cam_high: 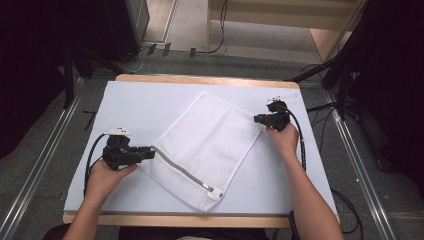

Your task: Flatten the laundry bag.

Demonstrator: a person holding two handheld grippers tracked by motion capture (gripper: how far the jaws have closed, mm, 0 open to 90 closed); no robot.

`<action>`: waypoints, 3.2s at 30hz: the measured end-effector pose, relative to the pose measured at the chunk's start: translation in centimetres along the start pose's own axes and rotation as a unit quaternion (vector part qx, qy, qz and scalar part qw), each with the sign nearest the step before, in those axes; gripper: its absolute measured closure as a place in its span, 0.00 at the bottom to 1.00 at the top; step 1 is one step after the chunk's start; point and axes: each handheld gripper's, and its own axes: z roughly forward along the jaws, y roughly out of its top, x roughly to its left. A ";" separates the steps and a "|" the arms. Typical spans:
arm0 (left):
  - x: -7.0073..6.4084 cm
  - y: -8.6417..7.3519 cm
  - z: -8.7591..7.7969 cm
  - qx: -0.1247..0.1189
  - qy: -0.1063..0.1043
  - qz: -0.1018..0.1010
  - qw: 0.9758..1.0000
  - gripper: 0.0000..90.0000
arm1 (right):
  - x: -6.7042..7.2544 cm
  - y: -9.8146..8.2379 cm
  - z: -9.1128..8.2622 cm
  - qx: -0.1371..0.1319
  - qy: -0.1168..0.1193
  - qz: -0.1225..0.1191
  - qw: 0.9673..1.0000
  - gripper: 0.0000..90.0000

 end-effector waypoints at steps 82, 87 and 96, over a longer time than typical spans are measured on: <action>2.7 3.2 6.2 0.027 -0.044 -0.024 0.998 1.00 | 5.8 -2.9 0.0 0.030 0.007 -0.032 0.999 1.00; 2.4 2.5 5.7 0.027 -0.039 -0.024 0.999 1.00 | 5.3 -1.8 0.8 0.029 0.011 -0.029 0.999 1.00; 2.3 1.2 4.5 0.020 -0.021 -0.027 0.999 1.00 | 5.9 0.2 3.0 0.034 0.017 -0.040 0.998 1.00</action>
